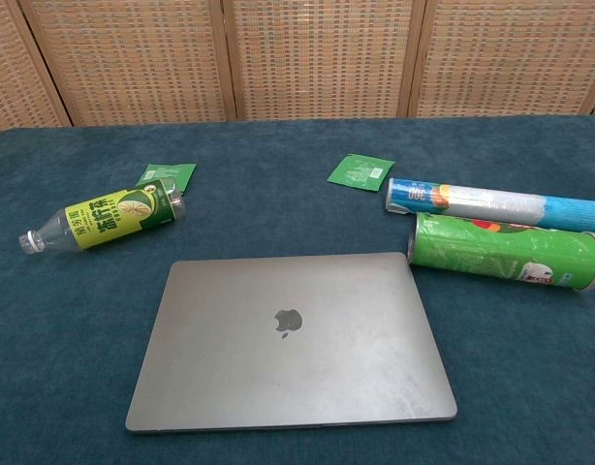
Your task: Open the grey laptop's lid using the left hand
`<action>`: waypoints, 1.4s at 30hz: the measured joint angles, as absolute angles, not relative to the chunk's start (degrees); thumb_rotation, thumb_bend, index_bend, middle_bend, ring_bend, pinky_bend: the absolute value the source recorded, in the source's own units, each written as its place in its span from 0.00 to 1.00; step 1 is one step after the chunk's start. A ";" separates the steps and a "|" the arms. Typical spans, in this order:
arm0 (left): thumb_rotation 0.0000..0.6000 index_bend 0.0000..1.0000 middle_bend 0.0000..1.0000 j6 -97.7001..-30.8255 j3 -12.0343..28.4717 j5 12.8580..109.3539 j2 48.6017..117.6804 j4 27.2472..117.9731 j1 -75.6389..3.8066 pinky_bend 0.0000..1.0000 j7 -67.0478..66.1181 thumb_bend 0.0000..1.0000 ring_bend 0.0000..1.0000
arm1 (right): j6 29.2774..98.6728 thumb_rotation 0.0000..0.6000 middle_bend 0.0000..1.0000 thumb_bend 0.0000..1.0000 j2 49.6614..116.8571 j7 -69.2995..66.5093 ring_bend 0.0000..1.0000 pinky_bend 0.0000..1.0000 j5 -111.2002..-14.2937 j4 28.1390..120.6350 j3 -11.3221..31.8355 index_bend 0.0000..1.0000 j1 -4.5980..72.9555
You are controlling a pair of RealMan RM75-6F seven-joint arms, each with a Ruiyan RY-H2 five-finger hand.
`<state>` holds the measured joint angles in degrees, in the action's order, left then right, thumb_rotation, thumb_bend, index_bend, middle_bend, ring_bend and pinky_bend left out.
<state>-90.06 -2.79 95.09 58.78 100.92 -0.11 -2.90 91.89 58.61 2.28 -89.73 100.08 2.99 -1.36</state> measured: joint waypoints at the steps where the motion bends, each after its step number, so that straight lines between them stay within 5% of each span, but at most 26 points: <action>1: 1.00 0.00 0.00 -89.91 -2.80 95.07 58.86 100.99 -0.15 0.00 -3.17 0.00 0.00 | 91.90 1.00 0.00 0.00 58.60 2.24 0.00 0.00 -89.79 100.04 2.96 0.00 -1.37; 14: 1.00 0.00 0.00 -86.96 -3.49 98.72 61.44 100.92 -2.15 0.00 -6.40 0.00 0.00 | 91.21 1.00 0.00 0.00 58.89 3.19 0.00 0.00 -91.11 100.22 2.14 0.00 -1.14; 22: 1.00 0.00 0.00 -75.18 -2.38 106.33 68.06 100.44 -12.81 0.00 -8.54 0.00 0.00 | 91.10 1.00 0.00 0.00 58.69 2.68 0.00 0.00 -90.96 100.45 2.11 0.00 -1.14; 31: 1.00 0.00 0.00 -53.55 1.74 106.58 83.02 97.72 -28.38 0.00 -14.24 0.00 0.00 | 89.56 1.00 0.00 0.00 58.78 2.56 0.00 0.00 -89.22 100.24 2.56 0.00 -0.49; 42: 1.00 0.00 0.00 -45.94 3.89 100.34 92.87 91.76 -35.79 0.00 -20.71 0.00 0.00 | 87.87 1.00 0.00 0.00 58.66 2.02 0.00 0.00 -86.78 100.01 3.45 0.00 0.31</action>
